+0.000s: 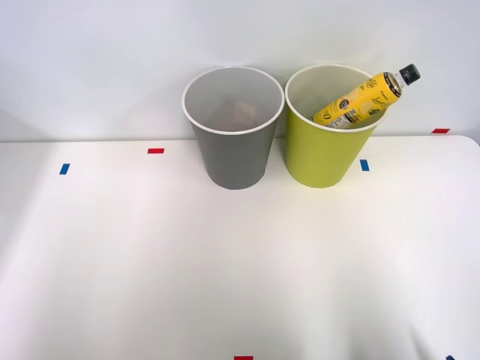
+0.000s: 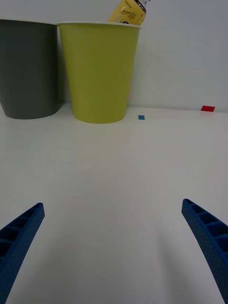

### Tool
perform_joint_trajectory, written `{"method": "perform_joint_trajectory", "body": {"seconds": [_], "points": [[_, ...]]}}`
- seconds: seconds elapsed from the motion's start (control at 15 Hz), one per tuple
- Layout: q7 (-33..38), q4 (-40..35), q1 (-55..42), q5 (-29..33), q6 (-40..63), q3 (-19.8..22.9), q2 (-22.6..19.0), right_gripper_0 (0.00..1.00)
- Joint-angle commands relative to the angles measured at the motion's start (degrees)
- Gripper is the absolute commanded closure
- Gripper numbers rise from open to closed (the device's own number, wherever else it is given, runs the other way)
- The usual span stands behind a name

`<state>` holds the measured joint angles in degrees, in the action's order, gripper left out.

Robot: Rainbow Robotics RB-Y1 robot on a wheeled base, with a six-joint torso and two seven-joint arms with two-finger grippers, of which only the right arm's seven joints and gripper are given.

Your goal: Put cans in the gray bin, plastic bottles in the light green bin

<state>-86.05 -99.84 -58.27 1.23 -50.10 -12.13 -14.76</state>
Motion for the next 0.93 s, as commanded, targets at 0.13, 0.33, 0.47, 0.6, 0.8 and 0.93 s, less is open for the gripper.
{"method": "perform_joint_trajectory", "body": {"seconds": [0.13, 0.33, 0.47, 0.6, 0.8, 0.93], "points": [[0.0, 0.0, 0.0, 0.0, 0.0, 0.0, 0.0, 0.00], [0.0, 0.0, 0.0, 0.0, 0.0, 0.0, 0.0, 0.00], [0.0, 0.0, 0.0, 0.0, 0.0, 0.0, 0.0, 0.00], [0.0, 0.0, 0.0, 0.0, 0.0, 0.0, 0.0, 0.00], [0.0, 0.0, 0.0, 0.0, 0.0, 0.0, 0.0, 0.00], [0.0, 0.0, 0.0, 0.0, 0.0, 0.0, 0.0, 0.00]]}}
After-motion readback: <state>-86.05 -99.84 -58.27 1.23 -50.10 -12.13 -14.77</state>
